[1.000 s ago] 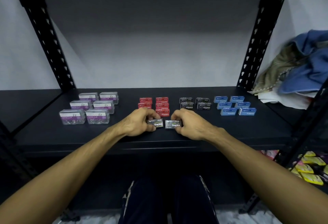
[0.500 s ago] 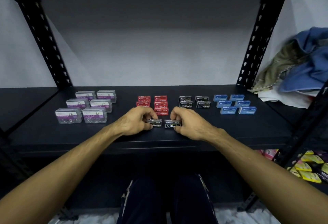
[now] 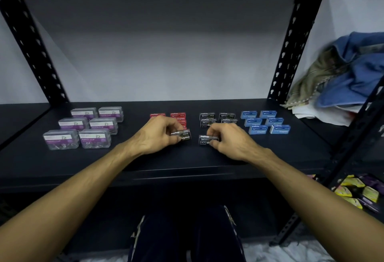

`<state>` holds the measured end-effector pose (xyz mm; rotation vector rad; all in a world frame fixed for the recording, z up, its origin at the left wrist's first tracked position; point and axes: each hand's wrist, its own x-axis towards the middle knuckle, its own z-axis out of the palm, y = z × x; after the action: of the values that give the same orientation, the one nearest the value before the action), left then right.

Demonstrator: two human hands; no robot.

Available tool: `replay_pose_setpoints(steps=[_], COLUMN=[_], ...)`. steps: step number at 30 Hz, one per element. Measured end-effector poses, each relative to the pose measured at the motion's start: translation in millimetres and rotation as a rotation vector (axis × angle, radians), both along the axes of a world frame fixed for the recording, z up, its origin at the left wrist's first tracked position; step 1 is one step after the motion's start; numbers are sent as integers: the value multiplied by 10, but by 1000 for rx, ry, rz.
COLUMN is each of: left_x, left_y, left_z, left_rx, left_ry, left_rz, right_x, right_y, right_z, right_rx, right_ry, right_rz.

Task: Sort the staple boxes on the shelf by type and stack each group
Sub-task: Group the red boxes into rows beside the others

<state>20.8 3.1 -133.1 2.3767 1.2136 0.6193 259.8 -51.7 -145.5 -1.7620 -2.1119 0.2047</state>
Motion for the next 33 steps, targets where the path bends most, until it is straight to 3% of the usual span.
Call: replay_pose_setpoints(steps=[13,33], left_x=[874,1107], left_y=[144,384], left_z=[21,-183], left_rx=[135,172], left_ry=[204,347], left_rz=[6,32], right_x=[527,552], right_y=[143,205], right_z=[127,120], right_rx=[6,-47], right_ry=[-182,-198], right_rz=[-251,-208])
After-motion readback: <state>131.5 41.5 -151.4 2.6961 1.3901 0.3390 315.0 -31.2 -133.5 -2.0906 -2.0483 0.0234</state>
